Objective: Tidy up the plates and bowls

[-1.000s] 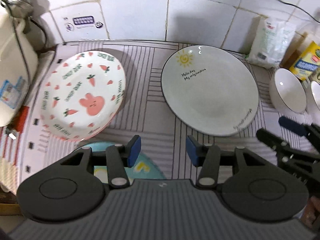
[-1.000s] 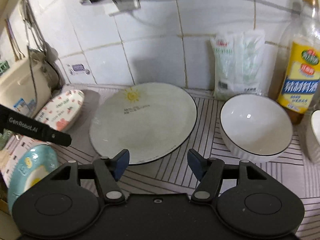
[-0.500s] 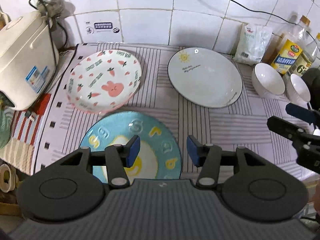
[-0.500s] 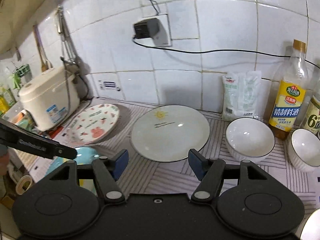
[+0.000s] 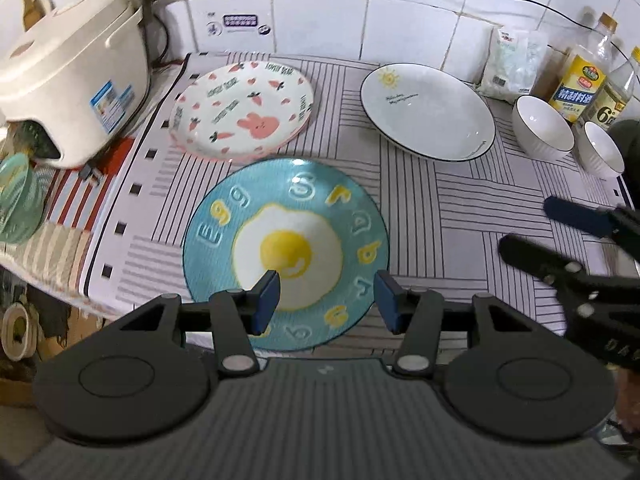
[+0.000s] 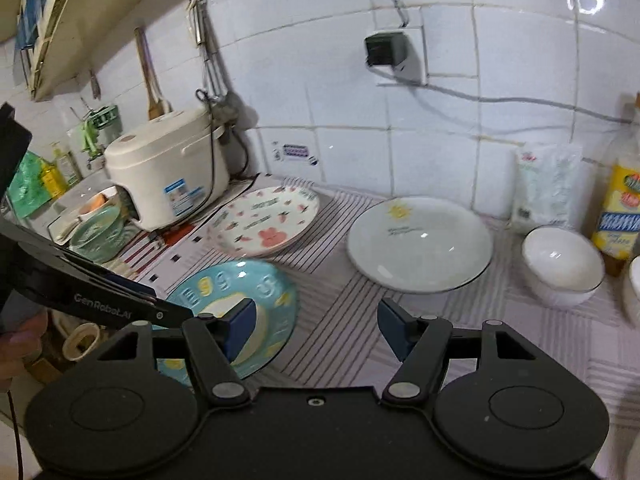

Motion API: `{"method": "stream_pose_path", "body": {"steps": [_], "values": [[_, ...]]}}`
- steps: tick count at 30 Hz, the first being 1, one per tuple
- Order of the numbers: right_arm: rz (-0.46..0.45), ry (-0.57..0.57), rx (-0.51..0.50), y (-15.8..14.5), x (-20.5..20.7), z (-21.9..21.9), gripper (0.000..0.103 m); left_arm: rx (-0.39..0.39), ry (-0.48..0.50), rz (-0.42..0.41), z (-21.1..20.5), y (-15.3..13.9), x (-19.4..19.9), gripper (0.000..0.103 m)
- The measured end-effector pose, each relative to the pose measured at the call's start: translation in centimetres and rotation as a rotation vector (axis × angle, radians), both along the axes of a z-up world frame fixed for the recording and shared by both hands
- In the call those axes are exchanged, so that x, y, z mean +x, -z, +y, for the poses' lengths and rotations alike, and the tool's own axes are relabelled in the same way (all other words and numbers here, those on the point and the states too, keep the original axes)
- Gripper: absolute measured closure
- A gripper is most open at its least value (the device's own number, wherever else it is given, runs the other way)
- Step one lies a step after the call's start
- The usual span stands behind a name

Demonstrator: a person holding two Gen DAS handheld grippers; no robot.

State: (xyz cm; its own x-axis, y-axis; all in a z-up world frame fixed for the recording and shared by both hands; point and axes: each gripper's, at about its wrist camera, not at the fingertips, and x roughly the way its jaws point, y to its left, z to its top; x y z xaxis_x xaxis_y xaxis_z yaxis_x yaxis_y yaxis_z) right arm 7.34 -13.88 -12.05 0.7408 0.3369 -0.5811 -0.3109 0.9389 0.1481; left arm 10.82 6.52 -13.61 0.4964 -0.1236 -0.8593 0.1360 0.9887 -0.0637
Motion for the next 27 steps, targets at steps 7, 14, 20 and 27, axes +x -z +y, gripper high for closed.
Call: {"method": "stream_pose_path", "body": {"steps": [7, 14, 20, 27], "values": [[-0.008, -0.065, -0.019, 1.9, -0.7, 2.1, 0.031, 0.006, -0.042, -0.001, 1.5, 0.8, -1.0, 0.041], [-0.015, -0.092, 0.0, 4.5, 1.3, 2.9, 0.028, 0.036, -0.098, 0.017, 3.3, 3.3, -0.7, 0.034], [0.072, -0.096, 0.068, 7.5, 4.2, 3.3, 0.028, 0.092, -0.127, 0.051, 4.7, 5.7, -0.2, 0.028], [0.147, -0.098, 0.122, 10.6, 6.6, 4.1, 0.029, 0.108, -0.145, 0.078, 6.2, 8.6, 1.3, 0.021]]}}
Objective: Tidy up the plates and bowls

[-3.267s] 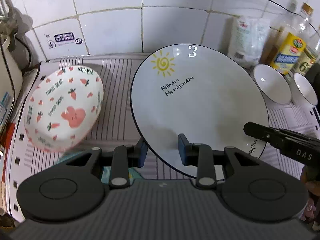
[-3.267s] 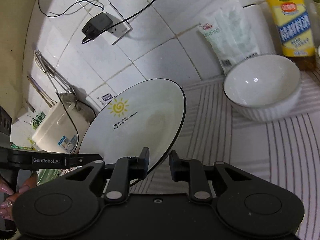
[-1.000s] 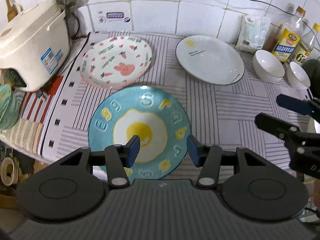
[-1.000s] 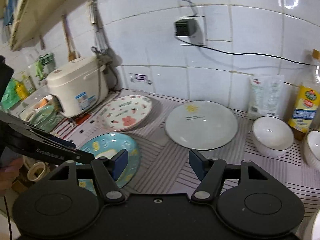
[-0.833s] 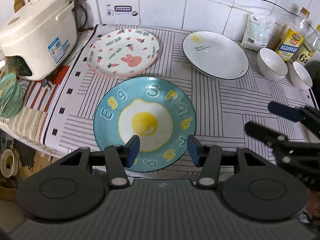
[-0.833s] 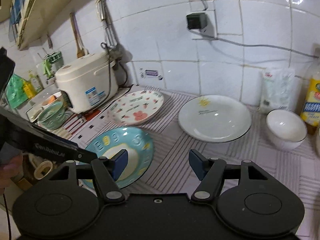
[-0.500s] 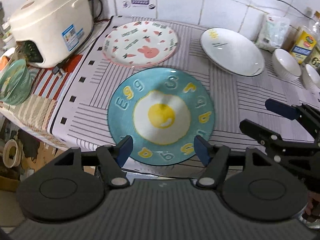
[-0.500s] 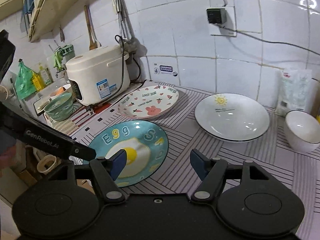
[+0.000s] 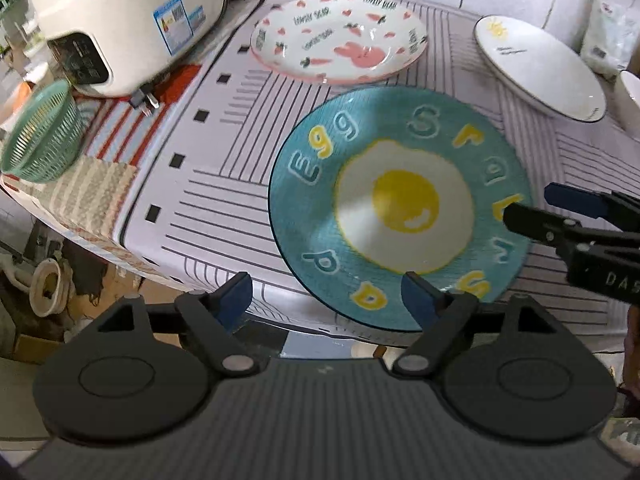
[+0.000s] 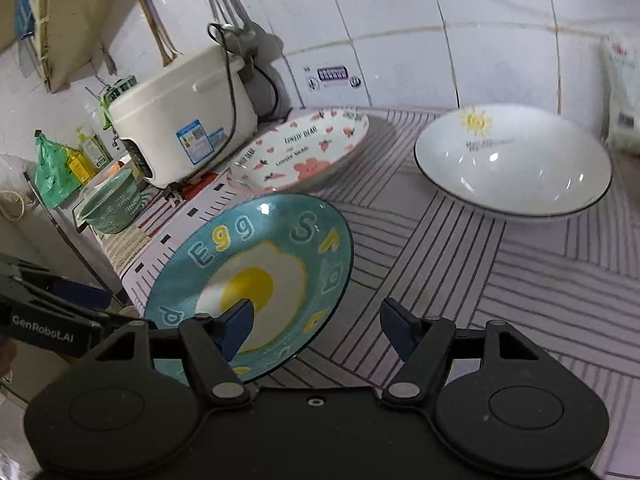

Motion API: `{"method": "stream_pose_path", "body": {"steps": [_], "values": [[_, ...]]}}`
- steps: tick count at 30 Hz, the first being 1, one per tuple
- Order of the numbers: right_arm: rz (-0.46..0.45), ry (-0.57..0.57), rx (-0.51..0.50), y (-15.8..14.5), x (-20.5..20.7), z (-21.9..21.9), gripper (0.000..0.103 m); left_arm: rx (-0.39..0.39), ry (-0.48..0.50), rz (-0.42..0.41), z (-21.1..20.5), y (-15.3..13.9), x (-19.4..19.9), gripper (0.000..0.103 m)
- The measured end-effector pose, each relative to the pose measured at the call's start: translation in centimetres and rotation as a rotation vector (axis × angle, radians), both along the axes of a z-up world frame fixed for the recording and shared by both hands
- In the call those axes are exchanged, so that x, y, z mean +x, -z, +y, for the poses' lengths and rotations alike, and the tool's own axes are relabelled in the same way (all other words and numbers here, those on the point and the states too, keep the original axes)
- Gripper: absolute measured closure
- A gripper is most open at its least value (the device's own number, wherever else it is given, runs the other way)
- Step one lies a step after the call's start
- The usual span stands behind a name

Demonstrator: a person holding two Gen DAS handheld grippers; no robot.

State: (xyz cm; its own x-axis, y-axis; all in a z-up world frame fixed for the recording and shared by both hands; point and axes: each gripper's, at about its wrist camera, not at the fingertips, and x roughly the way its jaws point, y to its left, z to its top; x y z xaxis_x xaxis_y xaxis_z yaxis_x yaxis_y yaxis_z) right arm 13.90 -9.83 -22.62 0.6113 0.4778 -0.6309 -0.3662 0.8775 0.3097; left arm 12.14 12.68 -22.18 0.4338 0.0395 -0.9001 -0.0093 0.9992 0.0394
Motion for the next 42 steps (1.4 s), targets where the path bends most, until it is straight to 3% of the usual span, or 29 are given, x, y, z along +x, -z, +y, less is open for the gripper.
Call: {"method": "stream_pose_path", "body": {"steps": [3, 6, 9, 11, 14, 15, 23, 28, 31, 42], "values": [[0.029, 0.022, 0.029, 1.0, 0.8, 0.0, 0.03, -0.021, -0.018, 0.024, 0.8, 1.5, 0.9, 0.021], [0.06, 0.022, 0.048, 1.6, 1.6, 0.1, 0.042, -0.056, -0.051, 0.046, 1.5, 2.4, 1.5, 0.021], [0.089, 0.012, 0.053, 2.0, 2.4, 0.4, 0.062, -0.082, -0.059, 0.043, 1.9, 2.8, 1.8, 0.028], [0.11, 0.011, 0.067, 2.3, 2.8, 0.2, 0.087, -0.103, -0.065, 0.049, 2.1, 2.8, 2.0, 0.04], [0.113, 0.011, 0.089, 2.4, 2.8, 0.0, 0.087, -0.149, -0.067, 0.062, 2.2, 2.6, 2.2, 0.062], [0.115, 0.01, 0.092, 2.5, 2.9, -0.1, 0.087, -0.155, -0.066, 0.062, 2.1, 2.6, 2.3, 0.063], [0.152, 0.015, 0.145, 3.1, 3.8, -0.2, 0.086, -0.156, -0.082, 0.066, 2.1, 2.6, 2.6, 0.063], [0.158, -0.046, 0.101, 2.4, 4.0, 0.1, 0.084, -0.151, -0.078, 0.107, 2.1, 1.9, 2.9, 0.063], [0.177, -0.063, 0.13, 2.0, 3.6, -0.6, 0.083, -0.128, -0.051, 0.1, 1.4, 1.0, 2.7, 0.063], [0.085, -0.05, 0.127, -2.3, 0.2, -3.9, 0.082, -0.125, 0.069, 0.057, -2.4, -3.9, 2.0, 0.063]]}}
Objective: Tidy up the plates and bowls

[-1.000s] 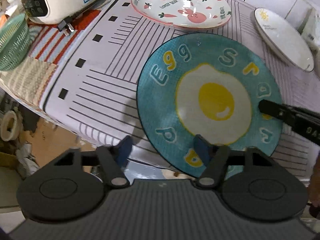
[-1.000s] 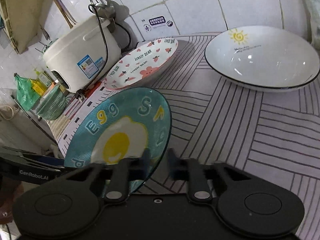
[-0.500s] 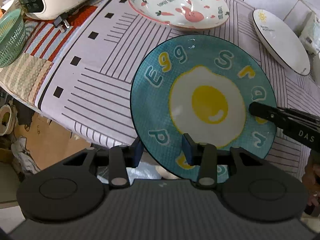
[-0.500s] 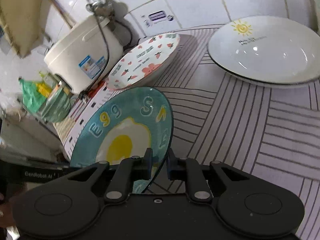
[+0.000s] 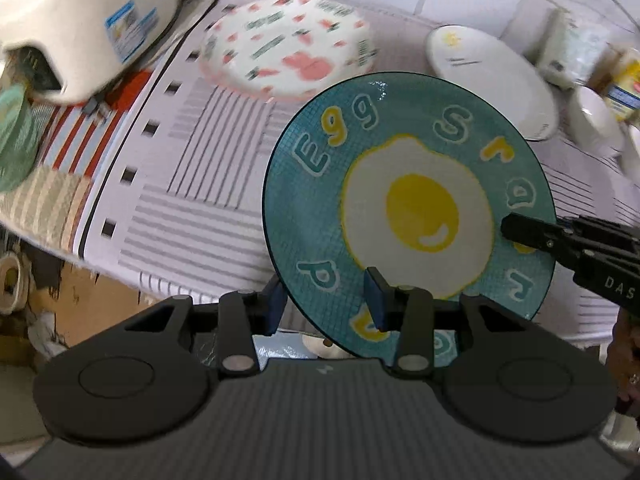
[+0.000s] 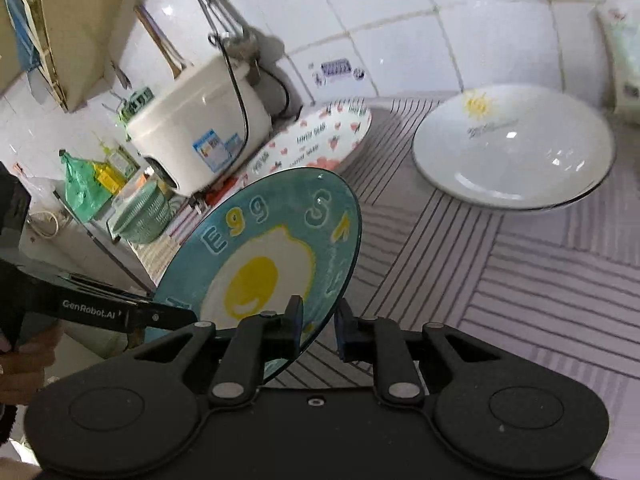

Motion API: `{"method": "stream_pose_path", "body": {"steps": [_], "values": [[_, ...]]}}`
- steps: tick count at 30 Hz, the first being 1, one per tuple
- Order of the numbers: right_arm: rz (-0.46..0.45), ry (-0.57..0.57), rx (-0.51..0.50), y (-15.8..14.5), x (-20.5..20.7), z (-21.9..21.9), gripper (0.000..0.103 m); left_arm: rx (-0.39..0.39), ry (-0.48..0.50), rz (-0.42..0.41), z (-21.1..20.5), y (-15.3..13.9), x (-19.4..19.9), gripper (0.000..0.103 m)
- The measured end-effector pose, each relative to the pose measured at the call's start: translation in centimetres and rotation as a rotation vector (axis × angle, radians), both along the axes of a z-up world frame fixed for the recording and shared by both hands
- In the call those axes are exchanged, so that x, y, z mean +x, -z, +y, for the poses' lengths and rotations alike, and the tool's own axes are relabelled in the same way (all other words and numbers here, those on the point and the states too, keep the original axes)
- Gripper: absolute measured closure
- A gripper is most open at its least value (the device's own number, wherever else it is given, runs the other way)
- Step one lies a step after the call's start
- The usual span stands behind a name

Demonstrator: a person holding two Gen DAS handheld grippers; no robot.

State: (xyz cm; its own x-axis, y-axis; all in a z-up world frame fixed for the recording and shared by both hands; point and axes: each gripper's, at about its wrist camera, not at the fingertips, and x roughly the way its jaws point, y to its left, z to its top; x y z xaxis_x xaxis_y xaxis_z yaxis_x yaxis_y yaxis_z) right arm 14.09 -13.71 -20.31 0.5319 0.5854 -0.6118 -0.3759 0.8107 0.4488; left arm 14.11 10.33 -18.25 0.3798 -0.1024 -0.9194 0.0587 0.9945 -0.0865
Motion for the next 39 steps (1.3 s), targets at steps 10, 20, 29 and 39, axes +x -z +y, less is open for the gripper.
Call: {"method": "stream_pose_path", "body": {"steps": [10, 20, 29, 39], "values": [[-0.039, 0.113, 0.045, -5.1, -2.5, -4.6, 0.081, -0.022, 0.102, -0.039, -4.0, -5.0, 0.8, 0.063], [-0.091, 0.199, 0.016, -8.3, -2.0, -9.1, 0.081, -0.054, 0.206, -0.054, -9.1, -6.8, 5.9, 0.063], [-0.062, 0.283, 0.007, -6.9, 2.6, -12.5, 0.081, -0.053, 0.219, -0.01, -12.2, -3.6, 12.7, 0.063], [0.038, 0.322, 0.024, -2.6, 7.9, -13.3, 0.081, -0.017, 0.195, 0.055, -13.3, 0.5, 18.2, 0.063]]}}
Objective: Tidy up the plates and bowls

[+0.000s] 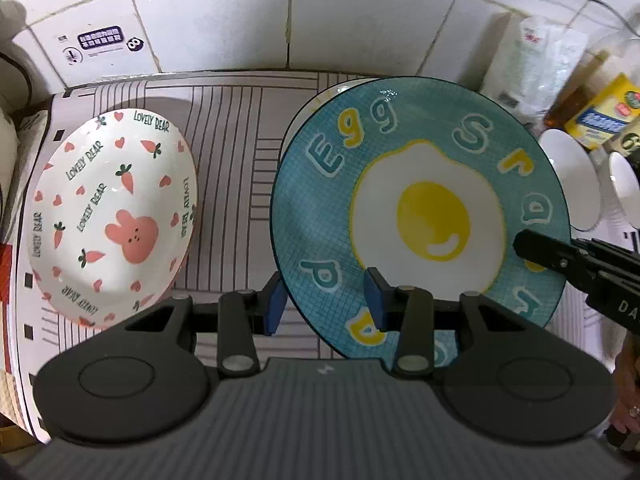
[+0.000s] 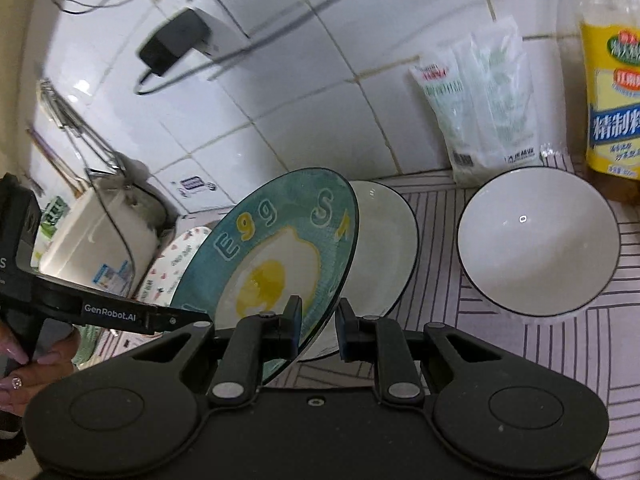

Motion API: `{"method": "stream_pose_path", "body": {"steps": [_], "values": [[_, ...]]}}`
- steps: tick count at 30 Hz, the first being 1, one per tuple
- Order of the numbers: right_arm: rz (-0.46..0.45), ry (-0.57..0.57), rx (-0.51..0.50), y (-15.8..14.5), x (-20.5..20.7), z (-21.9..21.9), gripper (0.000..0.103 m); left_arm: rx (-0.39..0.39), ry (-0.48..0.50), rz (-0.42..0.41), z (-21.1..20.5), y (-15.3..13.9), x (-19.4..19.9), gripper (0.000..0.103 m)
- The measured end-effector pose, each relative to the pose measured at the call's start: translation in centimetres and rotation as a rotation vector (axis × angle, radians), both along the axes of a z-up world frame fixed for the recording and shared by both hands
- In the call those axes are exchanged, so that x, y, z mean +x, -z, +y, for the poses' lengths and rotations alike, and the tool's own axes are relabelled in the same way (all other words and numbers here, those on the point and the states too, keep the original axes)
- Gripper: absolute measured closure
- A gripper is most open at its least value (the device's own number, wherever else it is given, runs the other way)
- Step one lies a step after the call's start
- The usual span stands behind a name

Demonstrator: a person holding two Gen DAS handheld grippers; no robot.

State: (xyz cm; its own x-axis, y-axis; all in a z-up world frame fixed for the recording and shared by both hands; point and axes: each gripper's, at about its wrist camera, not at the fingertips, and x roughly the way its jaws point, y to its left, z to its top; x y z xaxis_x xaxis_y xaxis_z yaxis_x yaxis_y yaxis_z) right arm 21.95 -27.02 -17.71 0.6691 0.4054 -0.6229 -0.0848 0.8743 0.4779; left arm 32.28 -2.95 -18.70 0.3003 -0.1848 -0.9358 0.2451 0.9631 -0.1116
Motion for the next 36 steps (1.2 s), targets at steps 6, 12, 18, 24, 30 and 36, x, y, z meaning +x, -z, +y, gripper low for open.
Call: {"method": "stream_pose_path", "body": {"steps": [6, 12, 18, 24, 30, 36], "values": [[0.047, 0.013, -0.009, 1.5, 2.0, -0.2, 0.081, 0.009, -0.004, 0.04, -0.4, 1.7, 1.8, 0.063], [0.078, 0.011, -0.064, 2.0, 3.3, 0.2, 0.081, 0.034, 0.021, 0.043, -1.2, 2.3, 2.8, 0.063], [0.134, 0.025, -0.096, 1.8, 4.0, 1.1, 0.08, 0.049, 0.002, 0.068, -1.3, 2.7, 3.7, 0.063], [0.161, 0.026, -0.162, 1.5, 4.4, 2.2, 0.08, 0.068, 0.015, 0.067, -1.7, 3.0, 4.0, 0.063], [0.24, 0.068, -0.253, 1.0, 5.5, 3.6, 0.074, 0.061, 0.025, 0.082, -2.4, 3.4, 4.1, 0.063], [0.289, 0.084, -0.429, 2.1, 6.3, 6.7, 0.056, 0.101, 0.045, 0.041, -3.1, 3.5, 3.7, 0.063]]}}
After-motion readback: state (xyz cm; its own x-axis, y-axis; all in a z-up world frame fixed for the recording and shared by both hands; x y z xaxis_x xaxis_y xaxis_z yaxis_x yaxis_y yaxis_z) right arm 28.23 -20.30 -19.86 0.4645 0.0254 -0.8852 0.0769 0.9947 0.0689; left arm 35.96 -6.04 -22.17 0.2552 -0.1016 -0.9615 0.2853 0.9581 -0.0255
